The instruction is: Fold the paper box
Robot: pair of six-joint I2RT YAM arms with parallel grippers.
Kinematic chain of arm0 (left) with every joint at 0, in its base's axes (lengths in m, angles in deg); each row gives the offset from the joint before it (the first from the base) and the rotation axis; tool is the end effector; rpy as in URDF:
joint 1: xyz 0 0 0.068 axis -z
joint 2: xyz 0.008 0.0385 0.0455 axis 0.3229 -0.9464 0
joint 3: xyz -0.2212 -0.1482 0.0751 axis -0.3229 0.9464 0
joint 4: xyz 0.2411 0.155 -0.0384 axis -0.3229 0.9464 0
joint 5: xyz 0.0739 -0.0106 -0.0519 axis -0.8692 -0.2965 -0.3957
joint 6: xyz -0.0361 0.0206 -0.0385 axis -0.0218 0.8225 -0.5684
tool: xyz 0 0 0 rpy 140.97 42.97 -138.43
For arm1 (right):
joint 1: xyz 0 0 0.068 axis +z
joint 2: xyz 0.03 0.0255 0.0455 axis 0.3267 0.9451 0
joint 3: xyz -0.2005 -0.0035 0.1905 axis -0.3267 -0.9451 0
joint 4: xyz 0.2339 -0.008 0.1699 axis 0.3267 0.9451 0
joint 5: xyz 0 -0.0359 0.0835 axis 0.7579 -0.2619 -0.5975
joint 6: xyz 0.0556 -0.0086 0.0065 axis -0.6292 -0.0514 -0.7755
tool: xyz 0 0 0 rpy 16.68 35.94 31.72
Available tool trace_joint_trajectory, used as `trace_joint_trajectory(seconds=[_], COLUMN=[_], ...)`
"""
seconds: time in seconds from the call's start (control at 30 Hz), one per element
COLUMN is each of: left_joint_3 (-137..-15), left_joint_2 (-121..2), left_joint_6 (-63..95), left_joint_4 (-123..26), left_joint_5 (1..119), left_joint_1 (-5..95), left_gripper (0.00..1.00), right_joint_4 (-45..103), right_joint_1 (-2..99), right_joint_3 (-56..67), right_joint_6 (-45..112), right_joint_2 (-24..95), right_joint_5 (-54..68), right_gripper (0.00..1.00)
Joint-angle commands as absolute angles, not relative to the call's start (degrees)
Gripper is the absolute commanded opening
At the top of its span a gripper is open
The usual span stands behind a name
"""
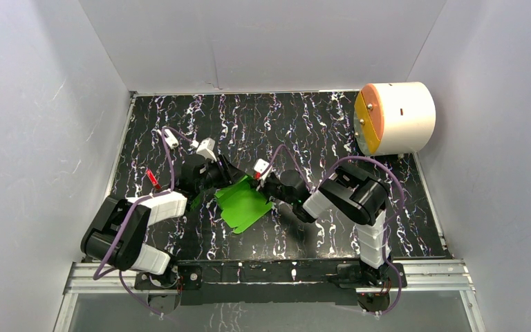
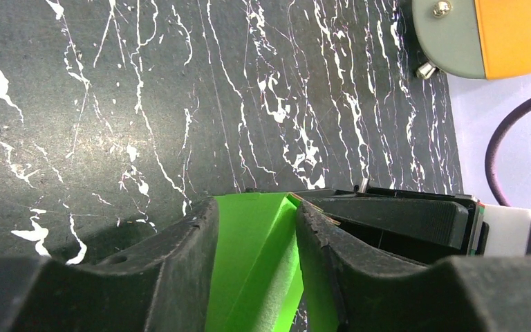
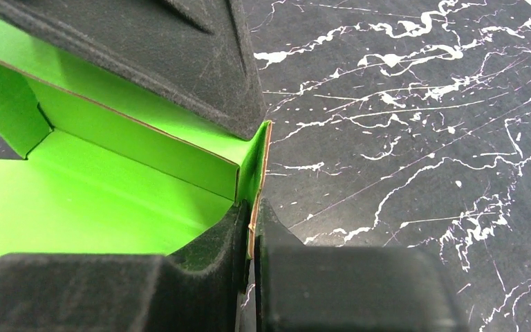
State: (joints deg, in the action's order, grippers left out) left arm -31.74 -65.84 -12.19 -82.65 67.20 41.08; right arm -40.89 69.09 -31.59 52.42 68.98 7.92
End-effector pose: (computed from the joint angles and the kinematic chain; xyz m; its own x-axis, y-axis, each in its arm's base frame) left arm 0.2725 -0.1228 0.1562 -0.6028 -0.4142 -0.6820 0.2802 0.6904 -0.6670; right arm 0.2334 0.2856 0.0940 0.1039 -0.1969 -0.9749 -0.8331 0.5181 -0.1935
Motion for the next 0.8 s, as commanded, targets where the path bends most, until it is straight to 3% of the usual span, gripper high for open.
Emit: trace_joint_trajectory(seconds=[0.0, 0.5, 0.77], left_joint_3=[-31.6, -31.0, -31.0], left_joint_2=[-67.0, -67.4, -67.8], left_joint_6=[-9.4, -7.8, -7.7], left_joint_4=[-80.3, -80.9, -81.3], left_joint_5=[66.1, 66.5, 67.2], left_joint_1=[40.9, 40.9, 40.9], left_gripper=[0.41, 0.4, 0.4], right_joint_4=[-38.1, -30.4, -23.6], right_joint_1=[68.4, 64.3, 59.4], right_joint_3=[-33.6, -35.5, -34.4], right_joint_6=[53.1, 54.5, 57.7], right_joint_2=[66.1, 57.1, 52.4], right_joint_5=[5.2, -5.6, -12.5], right_gripper=[0.17, 0.37, 0.35])
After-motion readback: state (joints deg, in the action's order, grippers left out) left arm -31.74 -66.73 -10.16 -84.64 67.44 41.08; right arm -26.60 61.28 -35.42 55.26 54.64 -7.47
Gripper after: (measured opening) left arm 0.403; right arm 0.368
